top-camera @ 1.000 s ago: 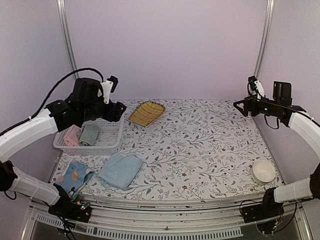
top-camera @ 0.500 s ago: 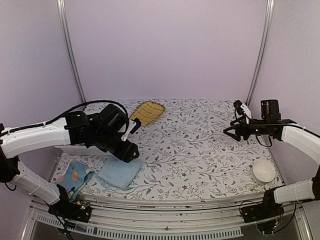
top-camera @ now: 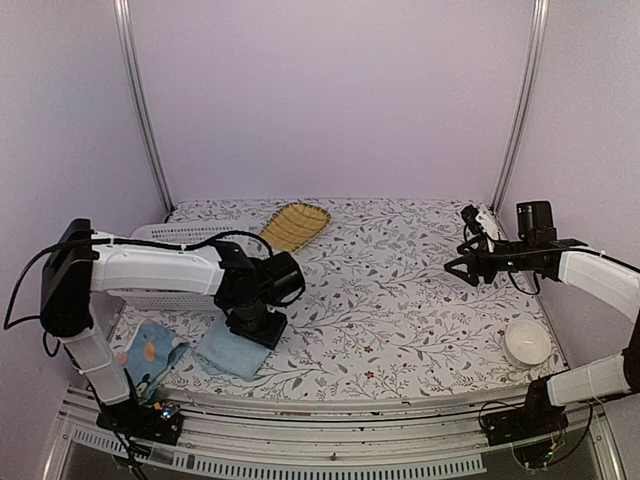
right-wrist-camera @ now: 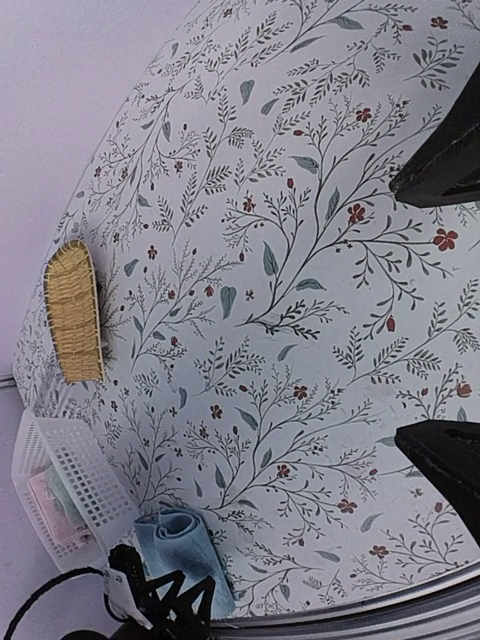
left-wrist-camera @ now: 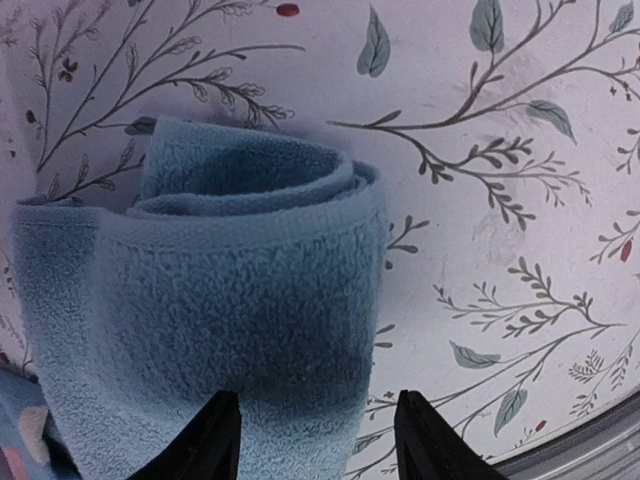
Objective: Roll the towels
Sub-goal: Pick up the towel from the center of the board.
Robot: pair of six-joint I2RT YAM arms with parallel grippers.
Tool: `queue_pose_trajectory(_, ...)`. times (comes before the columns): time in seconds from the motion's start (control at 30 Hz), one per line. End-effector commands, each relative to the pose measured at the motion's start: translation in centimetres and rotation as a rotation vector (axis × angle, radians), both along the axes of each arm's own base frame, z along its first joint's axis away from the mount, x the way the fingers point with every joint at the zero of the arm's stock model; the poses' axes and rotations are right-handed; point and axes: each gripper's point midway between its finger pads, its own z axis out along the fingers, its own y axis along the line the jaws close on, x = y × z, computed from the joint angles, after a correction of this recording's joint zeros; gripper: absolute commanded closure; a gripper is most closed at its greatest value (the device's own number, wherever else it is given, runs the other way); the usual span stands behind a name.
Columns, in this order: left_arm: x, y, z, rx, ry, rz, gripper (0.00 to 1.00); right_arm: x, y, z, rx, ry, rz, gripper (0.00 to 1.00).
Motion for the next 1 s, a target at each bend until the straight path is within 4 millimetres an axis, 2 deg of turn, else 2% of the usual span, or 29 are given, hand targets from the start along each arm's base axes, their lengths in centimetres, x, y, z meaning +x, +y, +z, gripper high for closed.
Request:
queue_pose_trajectory(0.0, 1.3, -0.3, 0.0, 0.058, -0.047, 0.064, 0.45, 0.1, 0.2, -1.0, -0.032, -0.016, 0.022, 0.25)
queue_pose_trajectory(0.13, 2.4, 0.1, -0.6, 0.144, -0.075, 0.071, 0.48, 0.0, 0.2, -1.2, -0.047, -0.02, 0.024, 0.25)
queue_pose_trajectory(0.3, 3.2, 1.0, -0.9, 0.242, -0.092, 0.089, 0.58, 0.2, 0.0, -1.4, -0.067, -0.029, 0.018, 0.26)
queue_pose_trajectory(0.5, 3.7, -0.1, -0.1, 0.207, -0.108, 0.087, 0.86, 0.2, 0.0, -1.6, -0.081, -0.033, 0.022, 0.26)
queue_pose_trajectory(0.57, 3.9, -0.6, 0.5, 0.191, -0.116, 0.085, 1.0, 0.2, 0.0, -1.7, -0.084, -0.034, 0.021, 0.26)
queue_pose_trajectory(0.67, 4.3, -2.9, 2.3, 0.117, -0.123, 0.049, 1.0, 0.2, 0.0, -1.9, -0.09, -0.033, 0.024, 0.26)
queue_pose_trajectory(0.73, 4.6, -6.4, 5.1, 0.003, -0.129, -0.024, 1.0, 0.3, 0.0, -2.0, -0.093, -0.031, 0.022, 0.26)
queue_pose_trajectory(0.77, 5.2, -9.4, 8.5, -0.114, -0.161, -0.073, 1.0, 0.3, -0.1, -2.1, -0.095, -0.03, 0.02, 0.26)
queue_pose_trajectory(0.83, 5.2, -14.0, 15.3, -0.324, -0.247, -0.185, 1.0, 0.5, -0.1, -2.2, -0.093, -0.023, 0.014, 0.26)
queue_pose_trajectory(0.9, 5.1, -16.3, 21.8, -0.513, -0.369, -0.243, 1.0, 0.6, 0.0, -2.2, -0.088, -0.016, 0.013, 0.26)
queue_pose_trajectory(0.93, 5.1, -16.4, 24.1, -0.596, -0.412, -0.246, 1.0, 0.7, 0.0, -2.2, -0.085, -0.012, 0.008, 0.26)
queue_pose_trajectory(0.97, 5.2, -16.2, 24.9, -0.653, -0.436, -0.238, 1.0, 0.7, 0.0, -2.3, -0.083, -0.008, 0.006, 0.26)
